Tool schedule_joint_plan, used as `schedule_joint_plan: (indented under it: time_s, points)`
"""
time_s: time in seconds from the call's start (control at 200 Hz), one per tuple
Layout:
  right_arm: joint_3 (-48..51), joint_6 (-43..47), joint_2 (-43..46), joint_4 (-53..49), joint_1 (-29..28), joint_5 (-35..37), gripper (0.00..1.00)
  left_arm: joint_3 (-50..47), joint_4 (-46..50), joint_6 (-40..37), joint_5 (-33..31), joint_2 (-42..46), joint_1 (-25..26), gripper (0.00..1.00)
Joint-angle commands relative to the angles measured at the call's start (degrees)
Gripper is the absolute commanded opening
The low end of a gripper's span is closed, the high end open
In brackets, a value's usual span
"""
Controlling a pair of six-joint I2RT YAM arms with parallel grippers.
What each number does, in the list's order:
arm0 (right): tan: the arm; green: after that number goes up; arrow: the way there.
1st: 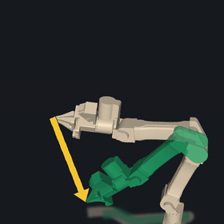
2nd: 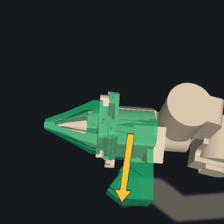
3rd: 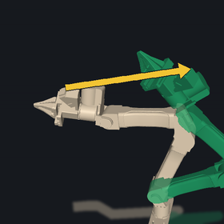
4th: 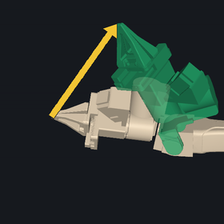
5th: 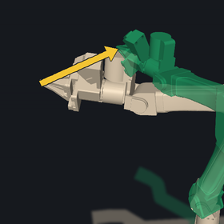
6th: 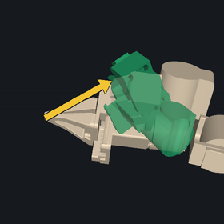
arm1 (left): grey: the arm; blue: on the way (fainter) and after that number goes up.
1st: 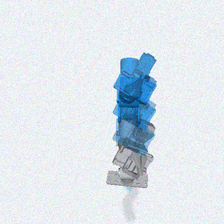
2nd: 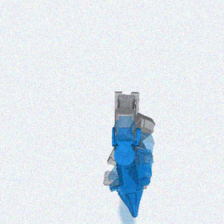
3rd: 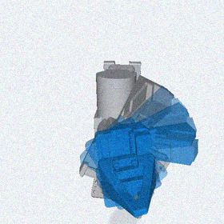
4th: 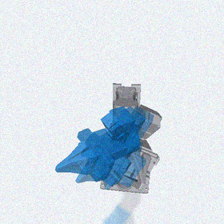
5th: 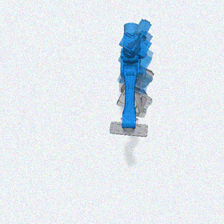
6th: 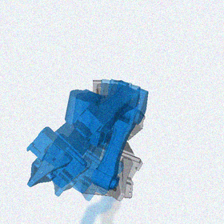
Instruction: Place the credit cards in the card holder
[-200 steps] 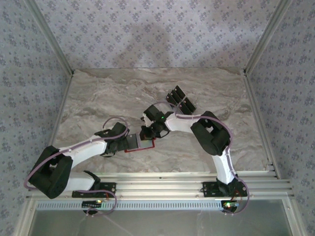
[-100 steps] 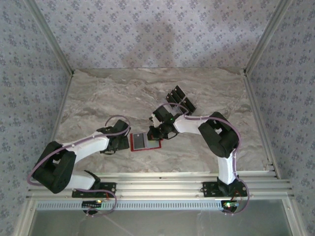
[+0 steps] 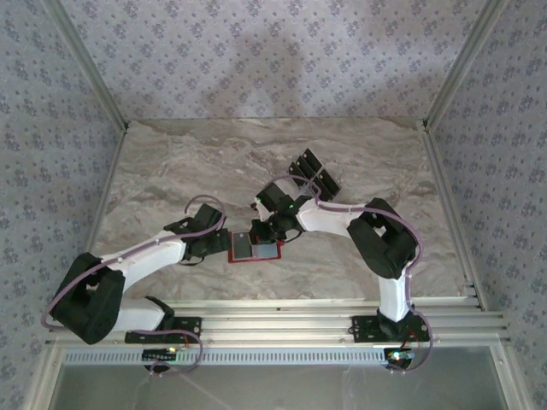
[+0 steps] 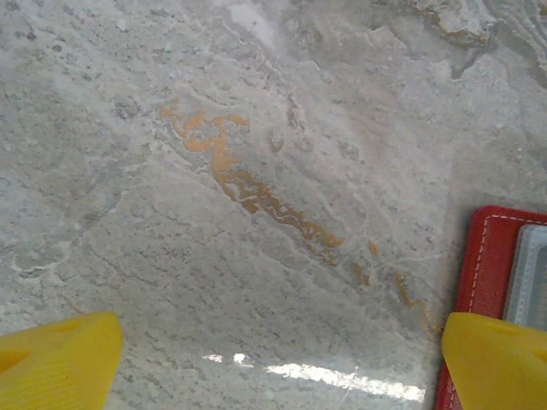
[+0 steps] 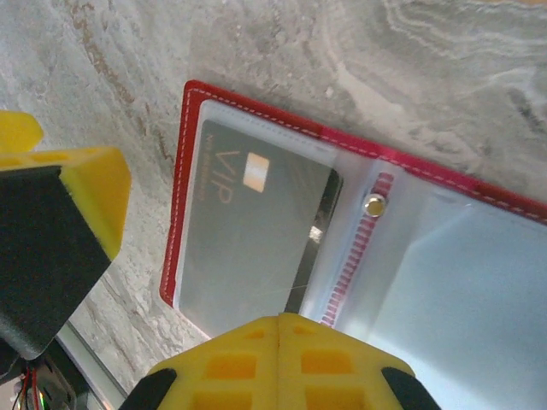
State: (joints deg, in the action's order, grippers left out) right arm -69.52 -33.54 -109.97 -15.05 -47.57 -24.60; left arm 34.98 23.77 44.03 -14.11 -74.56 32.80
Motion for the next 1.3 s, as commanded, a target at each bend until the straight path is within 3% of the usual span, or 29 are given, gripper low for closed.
schedule_joint_plan:
  time_s: [0.0,0.45,0.82,1.294]
  points:
    - [-1.30,0.58,-0.07,-1.74,-0.67,0.91,0.03,-0.70,-0.08,0.72,0.44,-0.12,0.48,0.96]
    - [0.70,-0.47,0.80,-1.07,-1.15,2.45,0.02,1.14,7.15,2.07,-6.61,-0.40,5.22,0.94]
    - [2.88,-0.65,-0.46,-1.03,-1.60,2.36,0.01,0.45,6.18,3.11,-6.81,-2.97,6.86,0.95]
    - [-1.28,-0.42,-2.76,-2.10,-3.14,1.71,0.01,-1.68,2.28,4.23,-5.62,-5.46,7.70,0.95]
